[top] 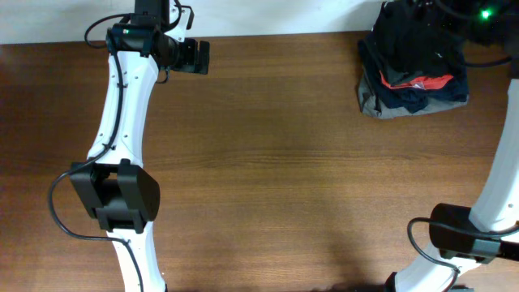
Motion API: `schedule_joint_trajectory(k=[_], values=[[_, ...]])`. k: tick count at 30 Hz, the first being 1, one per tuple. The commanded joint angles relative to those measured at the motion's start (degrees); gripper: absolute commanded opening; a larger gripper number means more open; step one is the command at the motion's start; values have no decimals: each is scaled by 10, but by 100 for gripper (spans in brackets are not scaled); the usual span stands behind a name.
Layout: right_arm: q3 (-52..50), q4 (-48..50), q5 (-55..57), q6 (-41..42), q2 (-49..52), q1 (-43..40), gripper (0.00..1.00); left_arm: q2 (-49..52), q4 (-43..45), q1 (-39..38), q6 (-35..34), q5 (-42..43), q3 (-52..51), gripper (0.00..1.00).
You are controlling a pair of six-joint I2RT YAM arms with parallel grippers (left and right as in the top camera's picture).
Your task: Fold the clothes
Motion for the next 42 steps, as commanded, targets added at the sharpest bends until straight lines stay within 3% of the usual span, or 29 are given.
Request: schedule_joint_trajectory(k=[1, 9, 14, 18, 21, 38, 42], values=[[-1, 1, 3, 11, 5, 0, 99, 5, 1, -1, 9, -4, 2, 99], [-1, -1, 44, 11, 6, 0, 99, 5, 1, -1, 9, -4, 2, 99], [-19, -10, 234, 11, -49, 37, 99, 5, 1, -1, 9, -4, 2, 99], [-103, 22, 401, 11, -143, 90, 99, 5, 1, -1, 9, -4, 2, 99], [-224, 92, 449, 11, -235, 111, 99, 5, 1, -1, 9, -4, 2, 99], [-1154, 592, 407, 11, -793, 64, 99, 5, 1, -1, 9, -4, 2, 99], [-1265, 617, 406, 16, -896, 64, 99, 5, 1, -1, 9, -4, 2, 99]])
